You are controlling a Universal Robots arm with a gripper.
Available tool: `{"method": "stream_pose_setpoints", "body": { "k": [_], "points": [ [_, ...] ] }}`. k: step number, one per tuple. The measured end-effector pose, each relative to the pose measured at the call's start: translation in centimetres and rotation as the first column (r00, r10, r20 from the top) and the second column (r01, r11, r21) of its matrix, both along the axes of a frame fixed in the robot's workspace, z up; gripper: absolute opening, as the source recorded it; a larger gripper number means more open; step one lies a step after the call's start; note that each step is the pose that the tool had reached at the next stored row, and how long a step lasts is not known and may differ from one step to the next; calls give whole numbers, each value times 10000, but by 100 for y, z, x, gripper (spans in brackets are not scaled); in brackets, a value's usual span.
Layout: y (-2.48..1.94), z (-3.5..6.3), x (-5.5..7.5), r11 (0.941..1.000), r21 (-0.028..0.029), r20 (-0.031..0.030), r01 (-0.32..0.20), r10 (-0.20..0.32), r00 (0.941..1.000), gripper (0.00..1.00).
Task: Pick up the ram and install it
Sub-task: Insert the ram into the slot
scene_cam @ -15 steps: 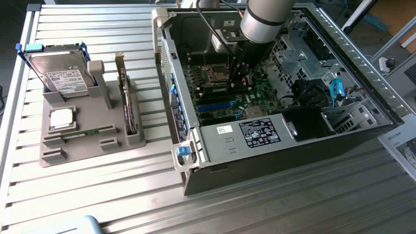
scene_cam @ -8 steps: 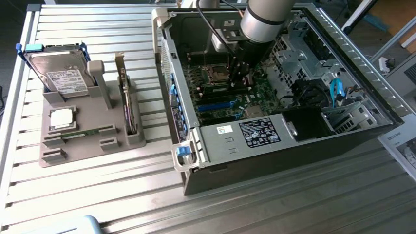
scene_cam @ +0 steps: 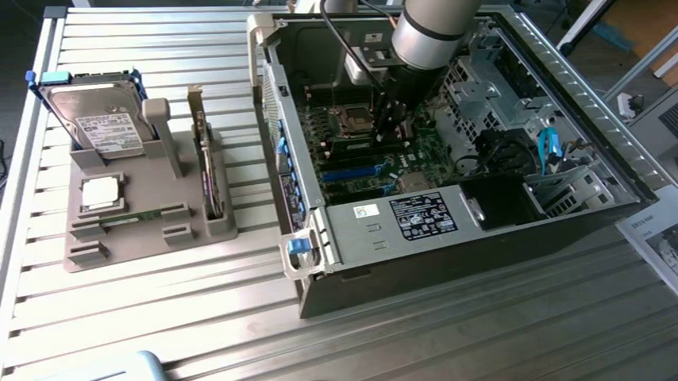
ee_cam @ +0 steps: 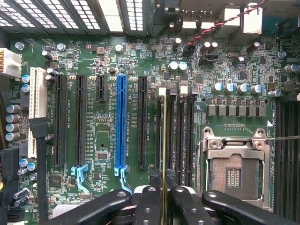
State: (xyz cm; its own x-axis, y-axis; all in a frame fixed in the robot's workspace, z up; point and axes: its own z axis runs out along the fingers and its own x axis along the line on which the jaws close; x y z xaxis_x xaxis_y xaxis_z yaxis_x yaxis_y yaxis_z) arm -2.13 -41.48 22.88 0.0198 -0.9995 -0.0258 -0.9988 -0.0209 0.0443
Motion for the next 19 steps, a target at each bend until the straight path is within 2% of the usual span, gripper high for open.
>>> {"method": "stream_pose_setpoints", "body": {
  "k": [16, 17, 18, 19],
  "points": [
    [0, -35, 1, 10000, 3, -1, -1, 1, 10000, 14],
    [0, -35, 1, 10000, 2, -3, -1, 1, 10000, 15],
    [0, -35, 0, 10000, 1, -3, -1, 1, 10000, 21],
    [0, -35, 0, 10000, 2, -4, -1, 1, 10000, 21]
  ]
}}
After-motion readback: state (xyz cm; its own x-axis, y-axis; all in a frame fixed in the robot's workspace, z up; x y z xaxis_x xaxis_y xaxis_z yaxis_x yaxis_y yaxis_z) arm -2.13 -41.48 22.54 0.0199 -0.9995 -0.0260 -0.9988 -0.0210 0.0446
